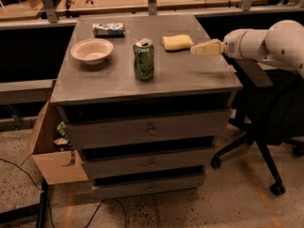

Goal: Move sponge near paper bowl

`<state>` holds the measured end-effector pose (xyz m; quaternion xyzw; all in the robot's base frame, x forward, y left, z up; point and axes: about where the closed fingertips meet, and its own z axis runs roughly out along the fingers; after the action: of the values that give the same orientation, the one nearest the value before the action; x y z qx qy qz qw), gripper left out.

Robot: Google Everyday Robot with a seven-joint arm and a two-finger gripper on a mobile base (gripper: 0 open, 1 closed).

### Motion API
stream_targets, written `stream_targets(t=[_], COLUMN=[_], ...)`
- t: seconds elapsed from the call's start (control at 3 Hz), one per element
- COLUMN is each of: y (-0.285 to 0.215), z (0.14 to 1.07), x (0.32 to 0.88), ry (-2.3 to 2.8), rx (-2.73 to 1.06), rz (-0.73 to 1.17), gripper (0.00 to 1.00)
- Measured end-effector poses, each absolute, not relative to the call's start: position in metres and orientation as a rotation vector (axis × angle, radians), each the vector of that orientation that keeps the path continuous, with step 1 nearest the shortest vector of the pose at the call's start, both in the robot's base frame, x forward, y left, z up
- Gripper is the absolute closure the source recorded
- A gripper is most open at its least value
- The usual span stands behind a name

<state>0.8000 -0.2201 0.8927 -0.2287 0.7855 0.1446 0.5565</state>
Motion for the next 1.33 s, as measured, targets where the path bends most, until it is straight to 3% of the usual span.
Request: stream_targets(t=[0.33,1.0,1.33], y=[-0.208,-0.176,-0.163], z=[0.877,0.863,0.846], x=[0.826,0.865,0.877], ry=[1.863,1.838,1.858], rx=[-0.577,-0.658,-0.687], rz=[0.323,0.317,0.326], gripper=[0.00,0.42,0.43])
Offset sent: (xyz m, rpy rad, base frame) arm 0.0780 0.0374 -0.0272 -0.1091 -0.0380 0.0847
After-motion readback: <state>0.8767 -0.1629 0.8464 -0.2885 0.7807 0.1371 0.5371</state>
